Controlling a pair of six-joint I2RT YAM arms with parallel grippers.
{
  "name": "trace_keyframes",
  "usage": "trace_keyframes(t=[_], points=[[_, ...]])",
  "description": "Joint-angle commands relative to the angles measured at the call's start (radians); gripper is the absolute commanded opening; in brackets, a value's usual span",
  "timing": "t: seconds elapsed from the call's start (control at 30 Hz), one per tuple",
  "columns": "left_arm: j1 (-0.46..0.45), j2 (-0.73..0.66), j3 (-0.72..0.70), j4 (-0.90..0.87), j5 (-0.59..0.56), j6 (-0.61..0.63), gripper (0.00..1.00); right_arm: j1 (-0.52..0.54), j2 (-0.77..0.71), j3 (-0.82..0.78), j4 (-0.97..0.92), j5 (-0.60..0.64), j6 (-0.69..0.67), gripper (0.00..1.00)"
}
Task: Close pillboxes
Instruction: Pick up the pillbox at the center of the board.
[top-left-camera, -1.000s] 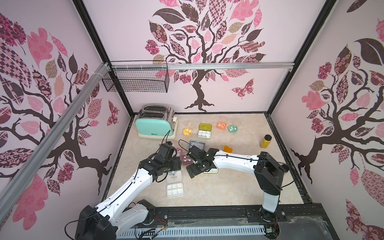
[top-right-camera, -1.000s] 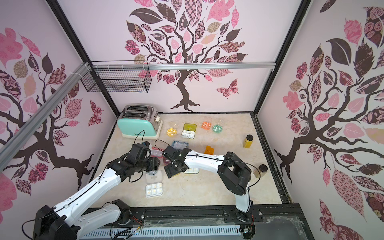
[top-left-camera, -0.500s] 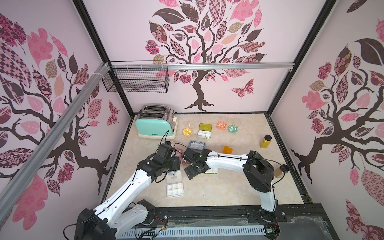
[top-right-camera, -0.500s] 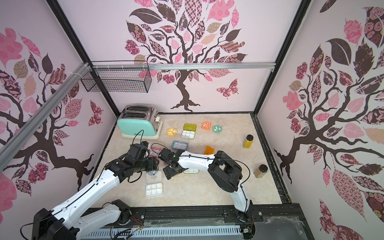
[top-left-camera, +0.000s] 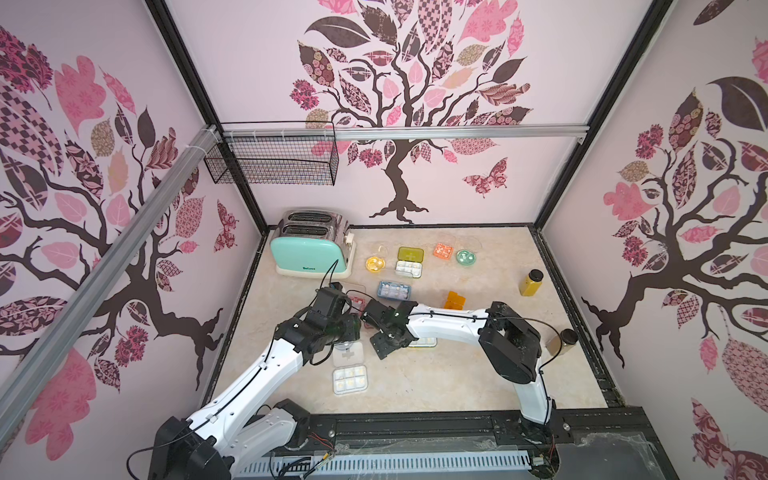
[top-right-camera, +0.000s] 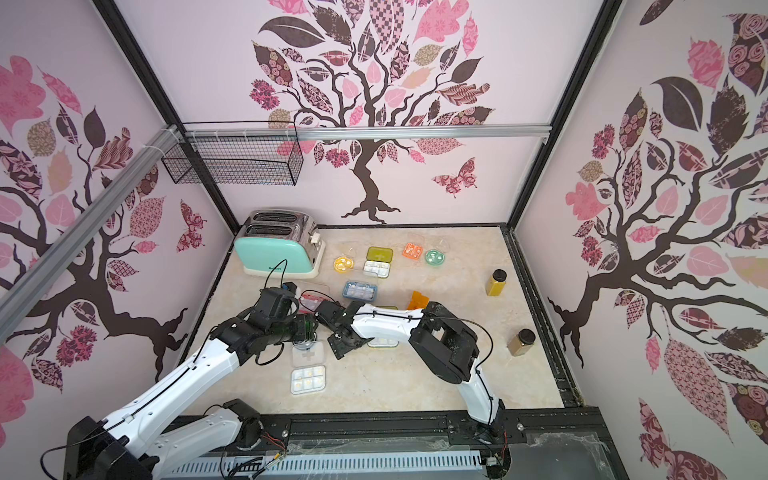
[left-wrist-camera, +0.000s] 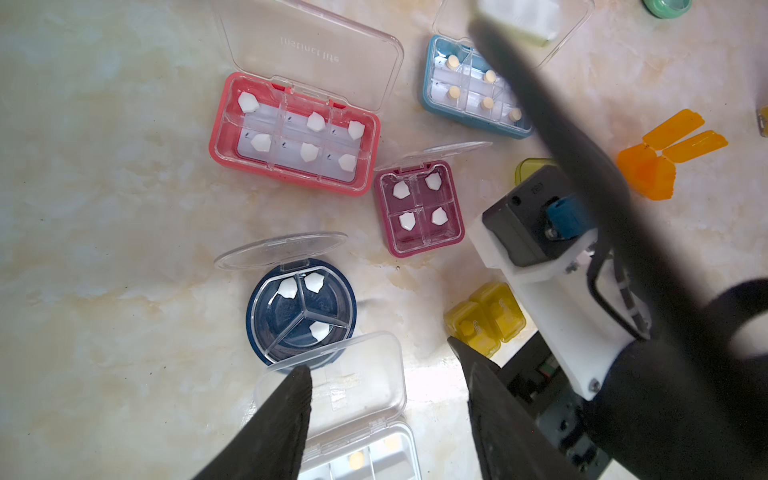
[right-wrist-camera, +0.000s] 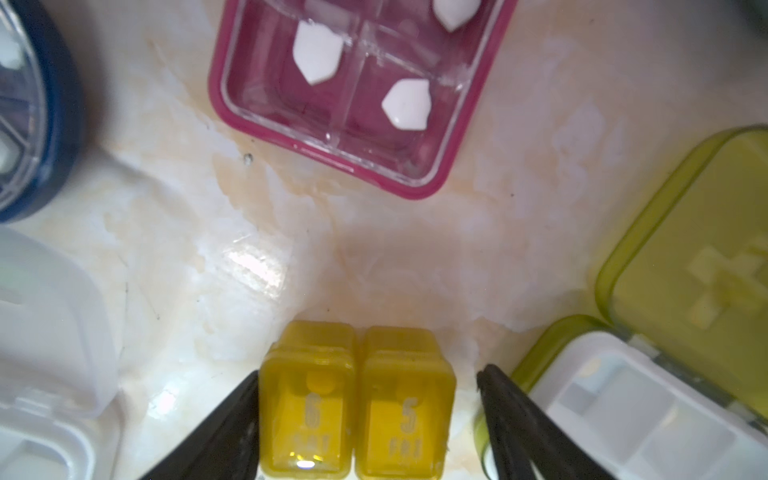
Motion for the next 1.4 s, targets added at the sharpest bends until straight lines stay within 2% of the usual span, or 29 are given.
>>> trace_keyframes(t=[0.0,0.3,0.77,1.0,1.17,1.37], points=[[0.005,0.002,0.012,0.009,-0.01,0.008,0.63,0.007,0.013,0.022,-0.021,0.02,0.004,0.76],[0.006,0.005,0.017,0.006,-0.013,0.013,0.63,0.007,0.033,0.037,-0.033,0.021,0.0,0.73],[0.007,-0.008,0.019,-0.007,-0.047,0.011,0.63,0.004,-0.027,0.026,-0.018,0.056,-0.006,0.67],[0.007,-0.005,0.022,-0.012,-0.056,0.01,0.63,-0.01,-0.081,0.026,-0.041,0.075,-0.014,0.67],[0.007,-0.006,0.021,-0.014,-0.055,0.009,0.63,-0.074,-0.151,0.015,-0.061,0.093,-0.03,0.67],[0.007,-0.005,0.024,-0.013,-0.05,0.016,0.63,-0.279,-0.271,-0.038,-0.089,0.126,-0.083,0.67]])
